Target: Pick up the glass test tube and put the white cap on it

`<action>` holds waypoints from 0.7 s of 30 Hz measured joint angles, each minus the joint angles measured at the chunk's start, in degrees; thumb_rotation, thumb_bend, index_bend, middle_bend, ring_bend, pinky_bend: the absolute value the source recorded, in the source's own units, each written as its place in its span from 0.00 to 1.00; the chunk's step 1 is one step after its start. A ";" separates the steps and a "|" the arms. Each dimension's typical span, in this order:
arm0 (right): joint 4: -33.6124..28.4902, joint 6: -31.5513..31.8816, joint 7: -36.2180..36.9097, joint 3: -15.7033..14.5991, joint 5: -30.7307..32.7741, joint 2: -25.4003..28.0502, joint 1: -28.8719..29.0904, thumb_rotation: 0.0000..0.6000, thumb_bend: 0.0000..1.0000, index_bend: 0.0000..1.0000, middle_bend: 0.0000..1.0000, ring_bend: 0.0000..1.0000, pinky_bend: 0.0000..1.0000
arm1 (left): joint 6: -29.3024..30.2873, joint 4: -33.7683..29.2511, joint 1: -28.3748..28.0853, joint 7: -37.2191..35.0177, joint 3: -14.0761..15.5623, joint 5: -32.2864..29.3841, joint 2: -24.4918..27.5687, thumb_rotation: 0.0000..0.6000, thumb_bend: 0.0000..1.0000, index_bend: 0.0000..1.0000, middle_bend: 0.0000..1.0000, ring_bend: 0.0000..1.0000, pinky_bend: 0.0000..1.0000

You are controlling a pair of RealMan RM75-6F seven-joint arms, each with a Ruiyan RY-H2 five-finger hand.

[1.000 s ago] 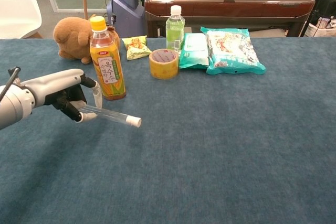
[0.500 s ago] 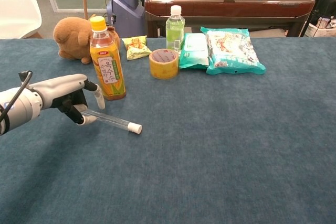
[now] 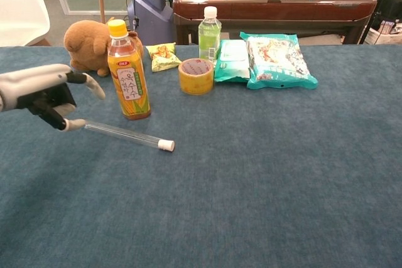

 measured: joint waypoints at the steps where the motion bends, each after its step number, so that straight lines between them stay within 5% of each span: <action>1: -0.14 -0.18 -0.86 -0.27 0.73 0.53 -0.36 1.00 0.10 0.33 0.87 0.98 1.00 | 0.90 -0.65 0.73 -0.25 0.37 1.14 1.36 1.00 0.33 0.30 0.85 0.87 1.00; 5: -0.64 -0.43 -5.53 -1.75 4.05 2.31 -2.36 1.00 0.10 0.33 0.73 0.80 0.94 | 5.84 -1.87 4.30 -1.92 1.62 5.45 6.20 1.00 0.33 0.31 0.76 0.76 0.98; 10: 0.18 3.00 -9.97 -3.67 5.92 2.25 -6.02 1.00 0.11 0.33 0.58 0.61 0.83 | 12.20 -1.08 8.38 -5.50 2.06 9.31 8.49 1.00 0.33 0.31 0.62 0.62 0.82; 17: 4.81 9.89 -13.52 -6.93 3.13 -2.59 -11.60 1.00 0.13 0.33 0.54 0.55 0.81 | 18.77 1.94 14.12 -9.43 3.25 14.73 10.43 1.00 0.33 0.30 0.44 0.44 0.57; 21: 7.21 12.79 -12.99 -7.87 1.59 -3.75 -14.30 1.00 0.13 0.33 0.50 0.49 0.71 | 20.89 1.99 16.37 -9.98 3.94 16.25 11.18 1.00 0.33 0.30 0.42 0.42 0.50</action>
